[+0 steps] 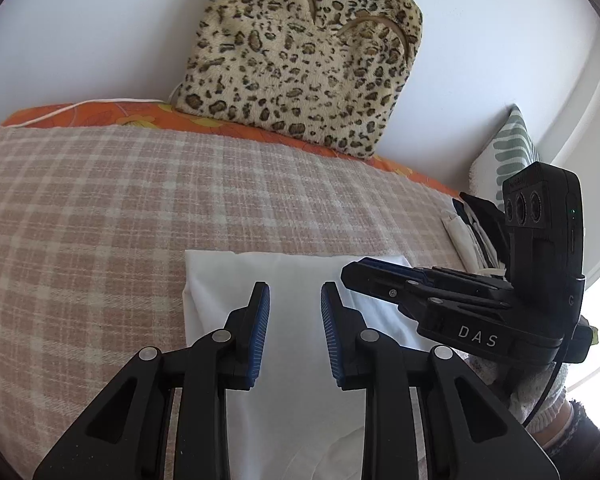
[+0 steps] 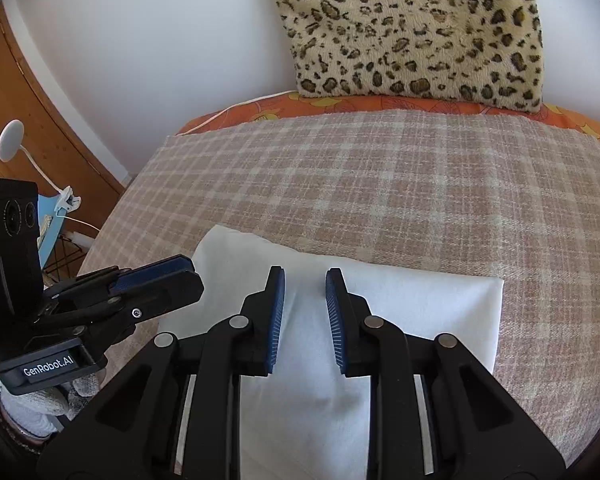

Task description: Fold small clothes

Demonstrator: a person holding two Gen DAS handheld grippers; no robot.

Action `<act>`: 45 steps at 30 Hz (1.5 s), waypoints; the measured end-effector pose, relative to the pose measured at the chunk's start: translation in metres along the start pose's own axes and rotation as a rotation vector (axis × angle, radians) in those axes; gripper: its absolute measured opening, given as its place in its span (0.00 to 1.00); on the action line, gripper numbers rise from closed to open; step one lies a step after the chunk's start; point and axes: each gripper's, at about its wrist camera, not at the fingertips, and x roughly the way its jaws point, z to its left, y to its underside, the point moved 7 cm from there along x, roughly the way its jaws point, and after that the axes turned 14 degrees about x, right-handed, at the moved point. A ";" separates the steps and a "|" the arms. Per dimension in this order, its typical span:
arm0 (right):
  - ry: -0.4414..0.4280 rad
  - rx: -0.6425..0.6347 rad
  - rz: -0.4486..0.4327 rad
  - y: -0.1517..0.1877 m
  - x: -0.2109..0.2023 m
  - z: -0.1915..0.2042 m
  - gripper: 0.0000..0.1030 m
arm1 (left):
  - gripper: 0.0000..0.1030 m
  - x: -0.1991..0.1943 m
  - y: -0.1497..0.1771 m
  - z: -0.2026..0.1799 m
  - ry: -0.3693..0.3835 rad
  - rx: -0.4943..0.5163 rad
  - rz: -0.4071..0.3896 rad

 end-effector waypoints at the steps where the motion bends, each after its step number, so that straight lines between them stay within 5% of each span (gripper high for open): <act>1: 0.000 -0.008 0.002 -0.001 0.003 0.001 0.23 | 0.24 0.004 0.000 0.002 -0.012 0.007 0.006; 7: 0.047 -0.012 0.038 -0.003 0.024 -0.005 0.23 | 0.24 0.025 0.013 0.025 -0.122 0.012 0.086; 18: 0.117 -0.065 0.049 0.003 0.030 -0.008 0.17 | 0.24 0.017 0.022 0.025 -0.184 0.101 0.142; 29: 0.064 0.048 0.025 0.014 -0.034 -0.030 0.23 | 0.24 -0.015 0.051 0.015 -0.234 0.199 0.159; 45: 0.157 -0.111 0.069 0.127 -0.080 -0.044 0.23 | 0.32 -0.046 0.095 -0.019 -0.281 0.381 0.157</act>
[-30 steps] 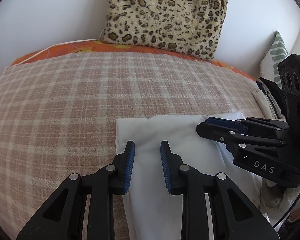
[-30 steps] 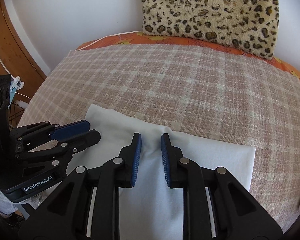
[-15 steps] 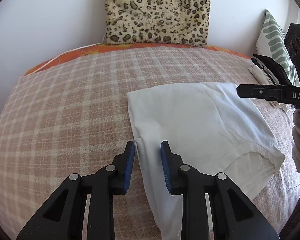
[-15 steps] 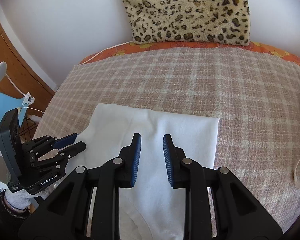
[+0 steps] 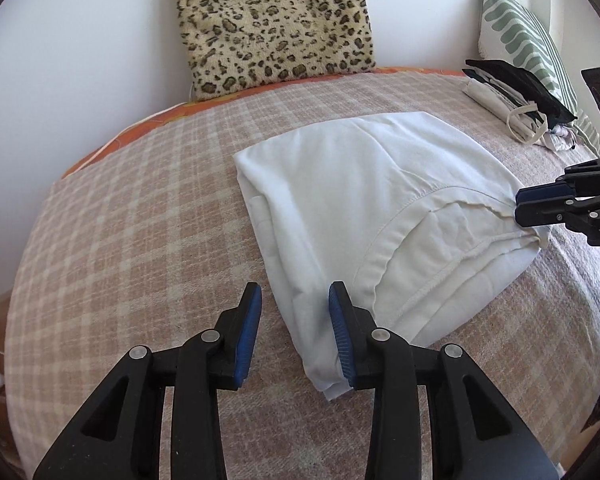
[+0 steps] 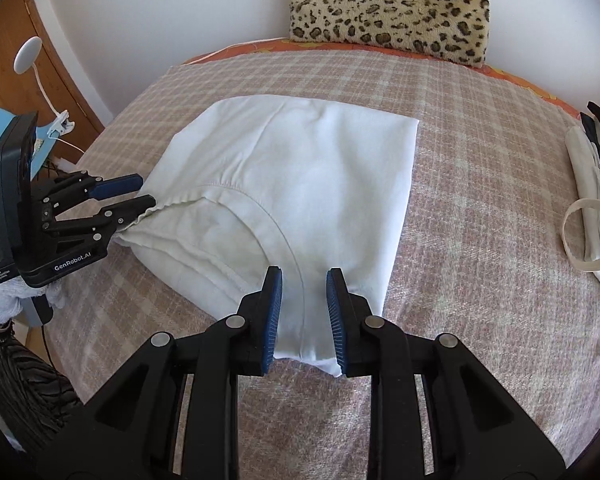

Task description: Fold small clothes

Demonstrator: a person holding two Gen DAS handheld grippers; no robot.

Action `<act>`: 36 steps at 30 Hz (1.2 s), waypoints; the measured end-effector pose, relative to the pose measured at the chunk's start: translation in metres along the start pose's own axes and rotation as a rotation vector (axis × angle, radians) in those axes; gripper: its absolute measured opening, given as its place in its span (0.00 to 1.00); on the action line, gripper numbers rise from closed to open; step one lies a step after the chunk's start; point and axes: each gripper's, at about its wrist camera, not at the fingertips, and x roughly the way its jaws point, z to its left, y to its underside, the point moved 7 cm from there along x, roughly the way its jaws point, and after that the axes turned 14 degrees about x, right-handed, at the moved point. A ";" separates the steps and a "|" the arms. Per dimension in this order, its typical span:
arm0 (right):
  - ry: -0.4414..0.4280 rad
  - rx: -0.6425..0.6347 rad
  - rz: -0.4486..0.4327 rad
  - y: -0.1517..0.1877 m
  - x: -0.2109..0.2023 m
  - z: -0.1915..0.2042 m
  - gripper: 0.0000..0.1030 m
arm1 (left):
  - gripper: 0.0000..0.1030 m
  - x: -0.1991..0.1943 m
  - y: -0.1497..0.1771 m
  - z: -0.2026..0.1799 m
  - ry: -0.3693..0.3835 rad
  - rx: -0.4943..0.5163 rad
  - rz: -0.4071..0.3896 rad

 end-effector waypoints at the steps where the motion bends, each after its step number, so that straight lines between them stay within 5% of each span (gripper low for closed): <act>1: 0.010 -0.008 0.001 0.006 -0.001 -0.002 0.23 | 0.32 -0.002 0.002 0.000 0.002 -0.003 -0.001; 9: -0.023 0.054 0.004 0.025 -0.027 -0.022 0.24 | 0.42 -0.024 -0.007 0.006 -0.015 0.000 -0.036; 19: -0.063 0.215 -0.045 0.018 -0.042 -0.045 0.56 | 0.57 -0.032 -0.031 0.004 -0.039 0.025 -0.078; 23: -0.088 0.273 -0.024 0.019 -0.036 -0.051 0.60 | 0.61 -0.029 -0.033 0.009 -0.019 -0.002 -0.073; 36: -0.207 0.458 0.010 0.015 -0.031 -0.070 0.68 | 0.63 -0.005 -0.022 0.083 0.280 -0.498 -0.101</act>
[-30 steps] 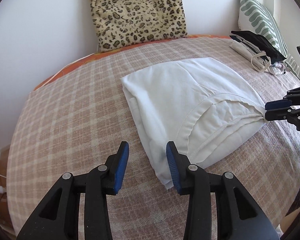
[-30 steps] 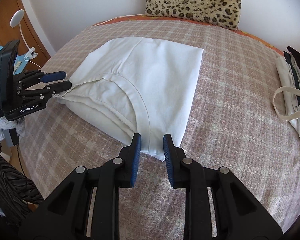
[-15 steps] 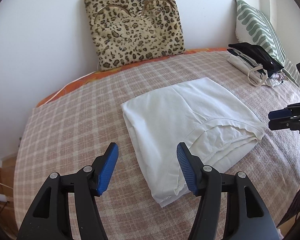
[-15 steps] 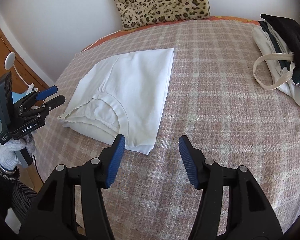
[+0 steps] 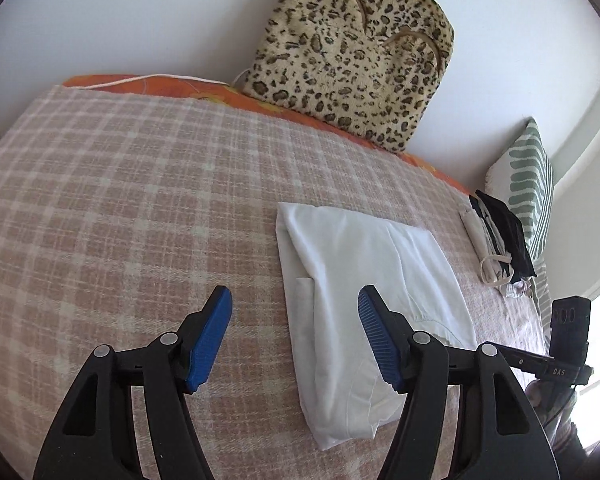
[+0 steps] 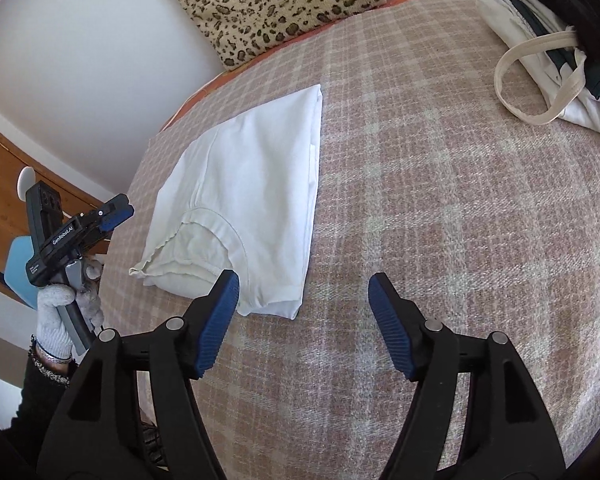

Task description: Fold small clothes

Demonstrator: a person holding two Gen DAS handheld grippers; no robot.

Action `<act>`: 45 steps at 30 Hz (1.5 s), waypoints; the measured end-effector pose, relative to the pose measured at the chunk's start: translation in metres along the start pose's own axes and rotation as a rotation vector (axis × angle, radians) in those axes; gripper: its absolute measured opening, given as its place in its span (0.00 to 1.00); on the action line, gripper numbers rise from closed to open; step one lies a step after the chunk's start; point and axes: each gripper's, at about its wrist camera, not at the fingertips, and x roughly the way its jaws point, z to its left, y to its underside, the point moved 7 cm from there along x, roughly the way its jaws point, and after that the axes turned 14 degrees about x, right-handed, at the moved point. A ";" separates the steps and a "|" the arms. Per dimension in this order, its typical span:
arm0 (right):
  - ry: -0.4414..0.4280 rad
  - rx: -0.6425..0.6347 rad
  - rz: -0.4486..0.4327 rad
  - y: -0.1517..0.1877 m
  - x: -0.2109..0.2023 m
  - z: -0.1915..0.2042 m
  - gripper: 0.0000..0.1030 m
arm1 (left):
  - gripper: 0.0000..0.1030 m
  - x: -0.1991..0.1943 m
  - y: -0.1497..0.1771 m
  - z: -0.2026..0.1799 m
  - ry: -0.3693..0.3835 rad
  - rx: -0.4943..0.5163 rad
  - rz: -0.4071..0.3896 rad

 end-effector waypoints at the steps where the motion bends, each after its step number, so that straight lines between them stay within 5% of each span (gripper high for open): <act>1: -0.019 0.022 0.014 0.000 0.001 -0.002 0.68 | 0.63 0.001 -0.002 0.002 0.023 -0.029 -0.005; 10: -0.162 0.173 0.089 0.001 0.005 -0.018 0.68 | 0.63 0.033 -0.004 0.007 0.164 -0.167 0.045; 17: -0.273 0.264 0.144 0.007 0.005 -0.023 0.68 | 0.63 0.047 -0.012 0.018 0.192 -0.253 0.046; 29: -0.328 0.279 0.198 0.011 0.014 -0.017 0.68 | 0.63 0.073 -0.024 0.031 0.241 -0.344 0.040; 45: -0.332 0.262 0.195 0.004 0.034 0.003 0.68 | 0.63 0.107 -0.055 0.022 0.263 -0.247 0.022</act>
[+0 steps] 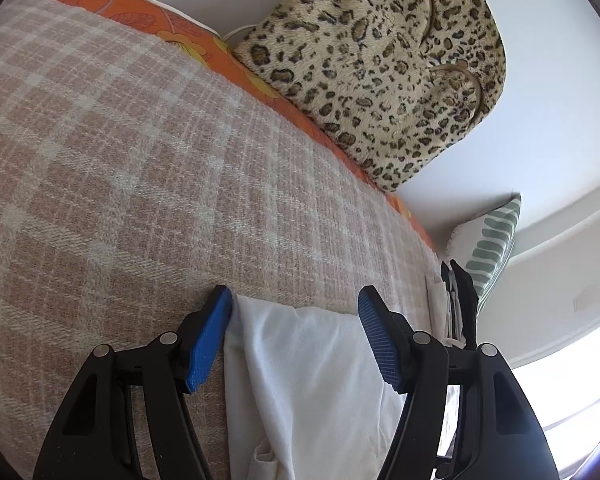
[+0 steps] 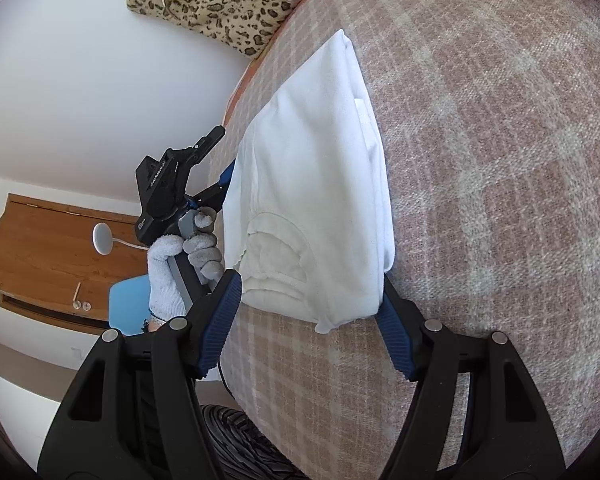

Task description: Fold small clothes

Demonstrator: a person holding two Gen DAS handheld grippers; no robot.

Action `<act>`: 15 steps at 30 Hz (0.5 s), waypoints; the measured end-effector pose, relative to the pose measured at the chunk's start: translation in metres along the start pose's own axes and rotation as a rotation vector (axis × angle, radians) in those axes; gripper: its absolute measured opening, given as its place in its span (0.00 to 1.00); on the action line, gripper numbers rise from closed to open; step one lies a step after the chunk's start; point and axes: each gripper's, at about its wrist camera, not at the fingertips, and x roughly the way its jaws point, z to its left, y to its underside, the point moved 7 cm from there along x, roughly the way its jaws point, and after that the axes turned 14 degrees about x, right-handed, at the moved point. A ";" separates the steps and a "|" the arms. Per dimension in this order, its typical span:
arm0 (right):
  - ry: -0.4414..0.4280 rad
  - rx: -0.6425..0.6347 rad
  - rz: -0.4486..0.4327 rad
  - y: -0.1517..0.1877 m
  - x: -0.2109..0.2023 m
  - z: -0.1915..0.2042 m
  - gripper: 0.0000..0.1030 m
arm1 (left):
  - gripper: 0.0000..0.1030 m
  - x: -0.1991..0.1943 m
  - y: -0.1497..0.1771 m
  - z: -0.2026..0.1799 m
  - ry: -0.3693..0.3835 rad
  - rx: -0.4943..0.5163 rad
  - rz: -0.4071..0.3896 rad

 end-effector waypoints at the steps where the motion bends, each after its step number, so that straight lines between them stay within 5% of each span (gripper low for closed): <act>1: -0.001 0.001 0.000 -0.001 0.001 0.000 0.68 | 0.62 0.001 0.000 -0.002 0.001 0.011 0.008; 11: -0.010 0.015 0.008 -0.004 0.000 -0.003 0.66 | 0.56 -0.008 0.014 -0.008 0.120 -0.033 0.048; 15: -0.006 0.011 0.007 -0.004 0.001 -0.005 0.66 | 0.56 -0.016 0.003 -0.008 0.028 0.027 0.012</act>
